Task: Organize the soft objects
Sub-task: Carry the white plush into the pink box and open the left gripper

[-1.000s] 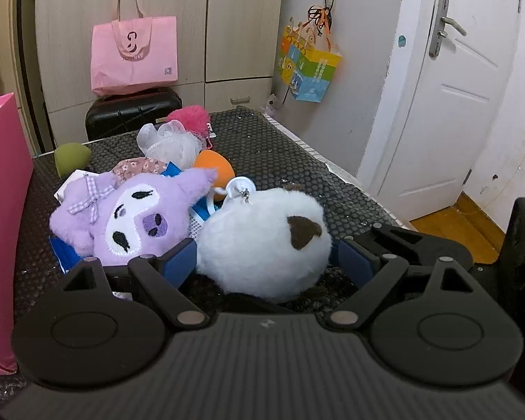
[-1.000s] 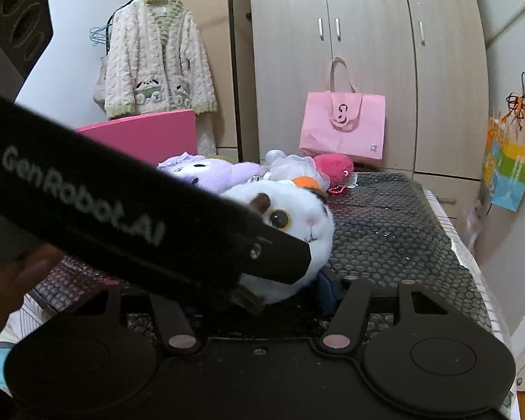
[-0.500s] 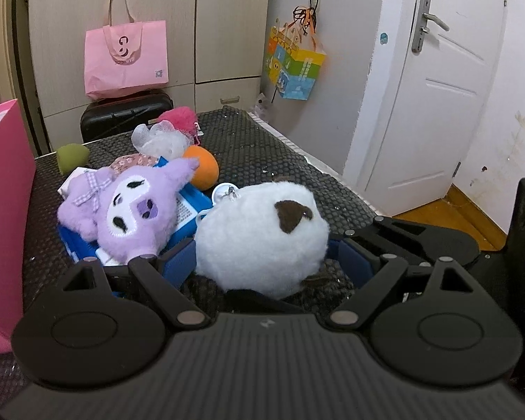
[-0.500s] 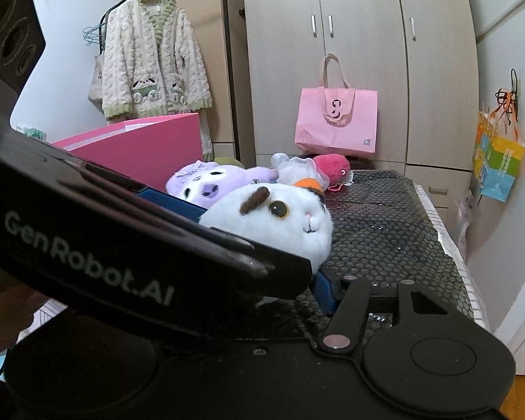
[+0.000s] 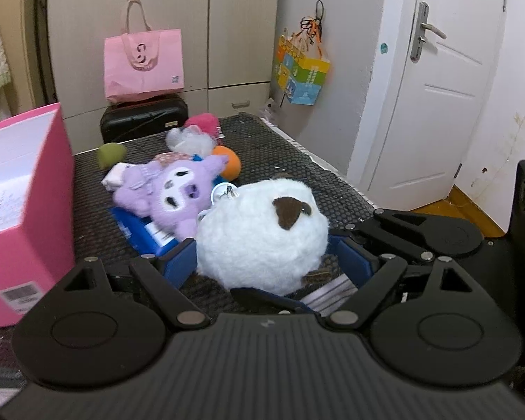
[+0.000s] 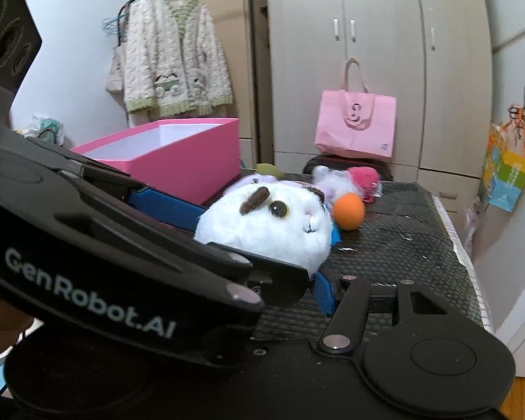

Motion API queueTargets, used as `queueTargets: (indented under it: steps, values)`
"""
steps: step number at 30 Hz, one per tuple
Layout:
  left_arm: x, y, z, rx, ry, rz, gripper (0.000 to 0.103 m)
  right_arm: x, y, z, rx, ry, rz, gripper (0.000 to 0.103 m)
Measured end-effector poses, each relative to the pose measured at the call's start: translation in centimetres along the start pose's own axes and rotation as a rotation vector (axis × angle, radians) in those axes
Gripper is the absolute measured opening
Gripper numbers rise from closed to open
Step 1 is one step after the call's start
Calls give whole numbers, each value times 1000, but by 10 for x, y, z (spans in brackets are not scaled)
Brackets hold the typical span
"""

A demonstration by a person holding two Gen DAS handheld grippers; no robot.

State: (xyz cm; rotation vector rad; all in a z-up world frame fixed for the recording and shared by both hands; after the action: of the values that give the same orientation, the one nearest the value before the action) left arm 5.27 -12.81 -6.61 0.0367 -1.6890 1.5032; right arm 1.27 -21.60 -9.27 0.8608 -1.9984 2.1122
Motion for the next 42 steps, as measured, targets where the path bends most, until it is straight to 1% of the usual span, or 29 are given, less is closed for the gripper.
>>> queueTargets:
  steps: [5, 12, 16, 18, 23, 25, 28, 30, 33, 36, 40, 42]
  values:
    - [33, -7, -20, 38, -22, 16, 87, 2, -24, -24, 9, -52, -17, 64]
    - [73, -21, -54, 59, -94, 67, 87, -4, -64, -65, 98, -107, 30, 64]
    - [89, -30, -79, 75, -147, 103, 87, -18, -87, -87, 143, -146, 66, 65]
    - [96, -35, -93, 80, -190, 130, 87, -28, -98, -95, 155, -173, 87, 65]
    - [101, -45, -130, 119, -279, 190, 87, -65, -124, -112, 121, -270, 115, 65]
    - [98, -50, -146, 137, -299, 191, 87, -85, -133, -118, 120, -298, 116, 65]
    - [87, -56, -171, 166, -335, 163, 87, -114, -141, -121, 106, -351, 88, 65]
    - [74, -59, -190, 191, -336, 121, 87, -137, -146, -123, 111, -373, 49, 65]
    - [57, -60, -217, 255, -313, 56, 87, -167, -150, -122, 110, -393, -34, 65]
    - [37, -61, -241, 323, -277, -16, 87, -191, -152, -122, 127, -389, -121, 65]
    - [25, -49, -255, 381, -239, -76, 87, -212, -150, -126, 177, -367, -205, 65]
    - [21, -47, -258, 400, -229, -86, 87, -214, -150, -127, 191, -364, -223, 65]
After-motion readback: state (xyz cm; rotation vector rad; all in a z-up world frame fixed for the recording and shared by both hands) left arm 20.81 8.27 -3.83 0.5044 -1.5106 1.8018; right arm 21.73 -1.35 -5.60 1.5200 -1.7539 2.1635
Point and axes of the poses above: each gripper's, at about its wrist camera, not at the fingertips, and x roughly against the way its jaws point, z to its right, y to its underside, the point moved 2 cm from there along -x, roughly the way its jaws point
